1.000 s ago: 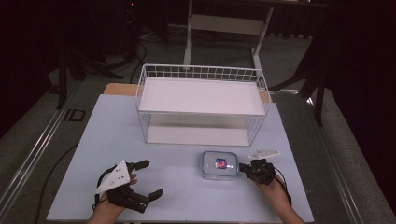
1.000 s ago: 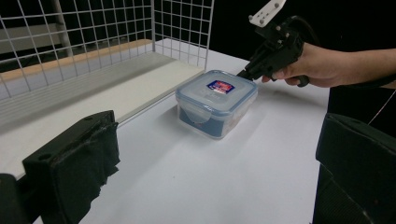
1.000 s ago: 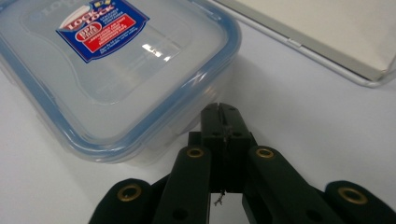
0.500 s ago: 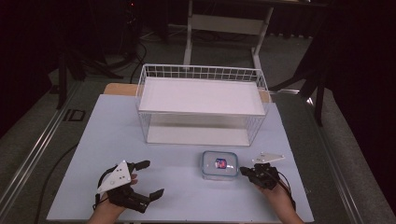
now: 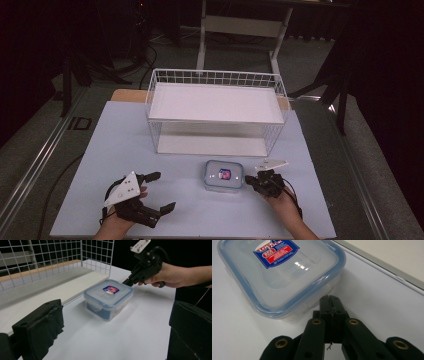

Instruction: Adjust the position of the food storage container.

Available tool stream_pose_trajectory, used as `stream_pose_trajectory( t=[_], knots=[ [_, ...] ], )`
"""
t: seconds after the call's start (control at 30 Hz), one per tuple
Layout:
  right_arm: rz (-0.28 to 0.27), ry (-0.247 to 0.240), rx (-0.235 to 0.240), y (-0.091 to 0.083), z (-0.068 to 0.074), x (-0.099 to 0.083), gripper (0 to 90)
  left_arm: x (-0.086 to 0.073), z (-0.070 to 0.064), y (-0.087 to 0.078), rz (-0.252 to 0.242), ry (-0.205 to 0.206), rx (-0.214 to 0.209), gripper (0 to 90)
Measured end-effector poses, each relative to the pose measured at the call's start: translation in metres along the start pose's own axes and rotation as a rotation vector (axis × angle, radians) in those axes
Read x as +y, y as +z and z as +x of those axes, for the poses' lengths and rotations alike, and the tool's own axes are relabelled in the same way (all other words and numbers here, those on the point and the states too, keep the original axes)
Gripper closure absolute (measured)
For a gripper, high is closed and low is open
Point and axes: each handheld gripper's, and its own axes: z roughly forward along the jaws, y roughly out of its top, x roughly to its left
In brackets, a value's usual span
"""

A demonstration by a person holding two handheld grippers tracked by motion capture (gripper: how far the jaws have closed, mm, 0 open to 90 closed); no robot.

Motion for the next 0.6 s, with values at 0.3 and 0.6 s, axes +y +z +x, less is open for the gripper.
stream_pose_trajectory(
  t=[0.3, 0.6],
  knots=[
    [-0.006, -0.027, 0.023, 0.023, 0.013, 0.022, 90.0, 0.000, 0.001, -0.001, -0.003, 0.000, 0.000, 0.4],
    [-0.011, -0.048, 0.036, 0.035, 0.021, 0.032, 90.0, 0.000, 0.000, -0.001, 0.001, 0.004, 0.000, 0.4]
  ],
)
